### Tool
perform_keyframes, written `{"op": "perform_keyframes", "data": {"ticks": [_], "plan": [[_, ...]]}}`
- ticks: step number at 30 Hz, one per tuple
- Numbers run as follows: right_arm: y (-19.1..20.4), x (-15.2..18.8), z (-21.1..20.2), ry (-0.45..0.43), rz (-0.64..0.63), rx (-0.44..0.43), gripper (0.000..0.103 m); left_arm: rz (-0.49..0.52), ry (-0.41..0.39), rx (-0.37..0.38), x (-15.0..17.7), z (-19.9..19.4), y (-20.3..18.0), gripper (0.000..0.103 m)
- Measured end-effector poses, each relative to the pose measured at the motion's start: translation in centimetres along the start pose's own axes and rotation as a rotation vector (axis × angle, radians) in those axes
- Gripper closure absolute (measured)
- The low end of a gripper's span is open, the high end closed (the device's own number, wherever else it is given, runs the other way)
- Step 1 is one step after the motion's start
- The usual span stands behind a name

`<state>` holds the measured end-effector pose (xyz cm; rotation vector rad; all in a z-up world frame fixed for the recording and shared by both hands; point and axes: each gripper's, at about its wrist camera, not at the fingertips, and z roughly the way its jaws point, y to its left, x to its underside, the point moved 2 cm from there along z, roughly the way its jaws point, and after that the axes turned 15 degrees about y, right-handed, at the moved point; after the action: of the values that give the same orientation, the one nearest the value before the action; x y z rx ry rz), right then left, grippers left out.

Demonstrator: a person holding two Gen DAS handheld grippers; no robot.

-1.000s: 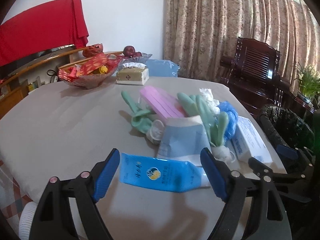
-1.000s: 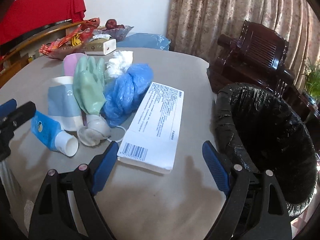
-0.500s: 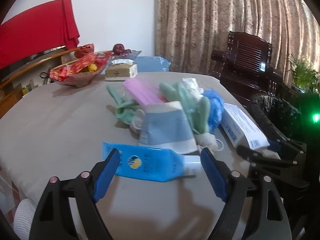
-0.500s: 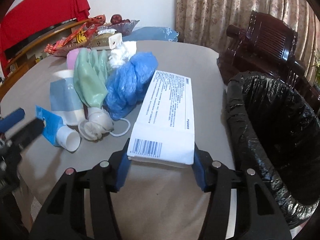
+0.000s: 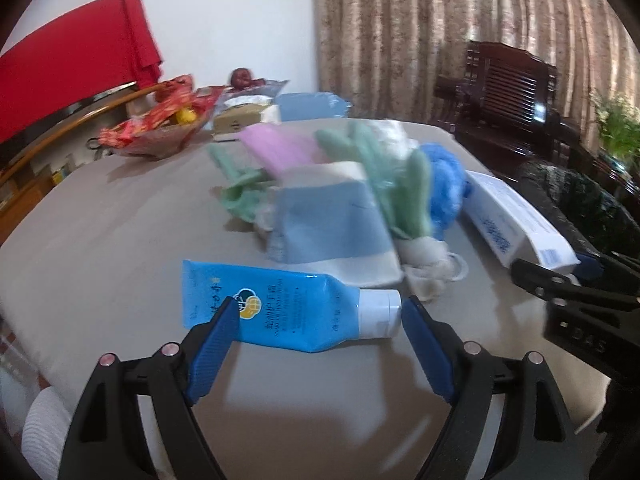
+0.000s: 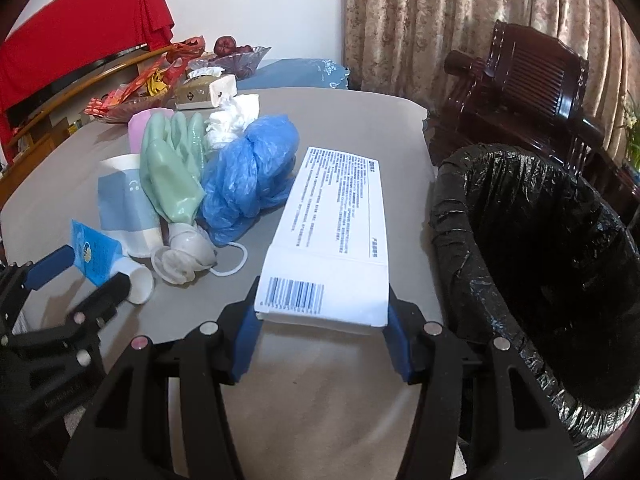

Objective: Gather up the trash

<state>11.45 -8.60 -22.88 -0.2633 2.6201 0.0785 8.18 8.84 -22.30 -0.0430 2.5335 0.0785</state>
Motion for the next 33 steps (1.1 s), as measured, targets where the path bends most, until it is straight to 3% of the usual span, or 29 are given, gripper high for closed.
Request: {"op": "perform_keyframes", "data": {"ticks": [4,7,17,28,33], "plan": [[0.6,-0.1,-0.1,-0.006,-0.022,-0.004,0.051,-0.071,0.023,-0.079,0.2,-0.5,2.6,0.021],[0.9,-0.2,0.0,-0.006,-0.022,-0.011,0.051,-0.179,0.042,-0.129,0.1,-0.9,5.1,0.022],[0.9,-0.3,0.4,0.004,-0.021,-0.01,0.051,-0.181,0.041,-0.1,-0.4,-0.3,4.6,0.022],[0.5,-0.2,0.5,0.009,-0.013,-0.018,0.051,-0.157,-0.044,-0.001,-1.4,-4.1,3.1,0.022],[0.1,-0.5,0.1,-0.007,-0.007,-0.017,0.051,-0.129,-0.038,0.021,-1.8,-3.8,1.7,0.022]]}}
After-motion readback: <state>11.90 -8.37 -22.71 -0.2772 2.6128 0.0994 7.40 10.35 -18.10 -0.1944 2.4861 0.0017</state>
